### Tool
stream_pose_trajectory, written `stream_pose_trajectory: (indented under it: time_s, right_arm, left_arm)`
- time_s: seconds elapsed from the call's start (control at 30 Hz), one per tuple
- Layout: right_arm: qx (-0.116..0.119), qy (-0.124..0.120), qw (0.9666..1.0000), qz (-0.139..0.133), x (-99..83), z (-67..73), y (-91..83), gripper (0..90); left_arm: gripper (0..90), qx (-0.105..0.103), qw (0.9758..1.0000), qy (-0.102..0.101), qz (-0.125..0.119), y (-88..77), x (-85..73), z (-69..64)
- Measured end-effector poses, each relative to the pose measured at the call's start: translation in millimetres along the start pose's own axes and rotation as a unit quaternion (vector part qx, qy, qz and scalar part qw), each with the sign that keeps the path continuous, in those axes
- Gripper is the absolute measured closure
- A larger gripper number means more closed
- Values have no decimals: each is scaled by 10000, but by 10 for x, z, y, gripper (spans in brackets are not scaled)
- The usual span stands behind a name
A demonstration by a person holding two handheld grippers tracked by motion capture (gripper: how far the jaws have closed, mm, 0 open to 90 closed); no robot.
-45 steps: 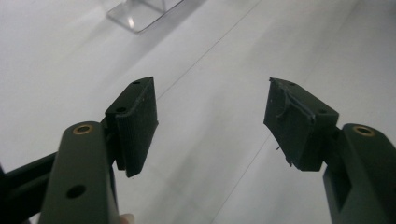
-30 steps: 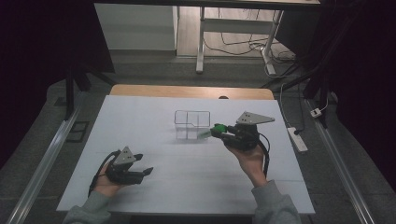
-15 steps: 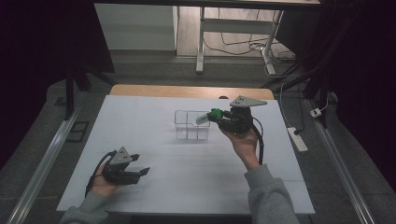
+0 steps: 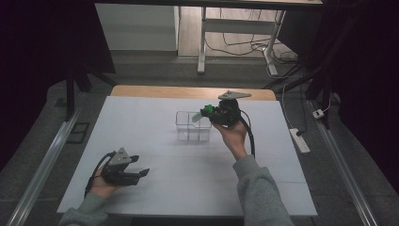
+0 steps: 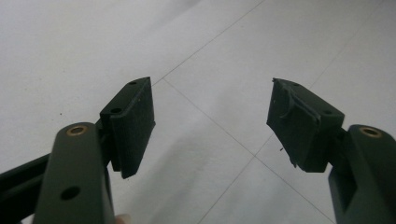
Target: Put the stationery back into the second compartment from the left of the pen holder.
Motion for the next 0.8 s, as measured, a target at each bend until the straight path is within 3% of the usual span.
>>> stream_pose_trajectory:
  time_s: [0.03, 0.1, 0.13, 0.27, 0.43, 0.8]
  right_arm:
    - [-10, -18, 10000, 46, -11, -2, 17, 680]
    - [64, -21, 10000, 61, -20, -2, 35, 565]
    - [-10, -1, 10000, 61, -22, -8, 26, 527]
    - [-2, 72, 10000, -40, -50, -19, -63, 467]
    - [-41, 30, 10000, -21, -178, -20, -208, 449]
    - [-227, -21, 9995, 206, -656, -28, -554, 430]
  left_arm:
    - [316, 4, 10000, 2, 0, 0, 0, 1]
    - [315, 16, 10000, 7, 7, 1, -3, 2]
    - [313, 20, 10000, 8, 10, 2, -3, 3]
    - [313, 14, 10000, 16, 27, 7, -7, 0]
    - [312, 13, 10000, 22, 29, 10, -4, -7]
    - [311, -1, 10000, 32, 60, 20, -9, -10]
Point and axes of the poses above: each handheld gripper's, and its own axes: y roughly forward along the jaws, x roughly out of its top, z roughly to its left, the point moved 5 cm from there along y, roughly forward along the jaws, and after that the axes turned 10 degrees about x, right-handed, at the moved point
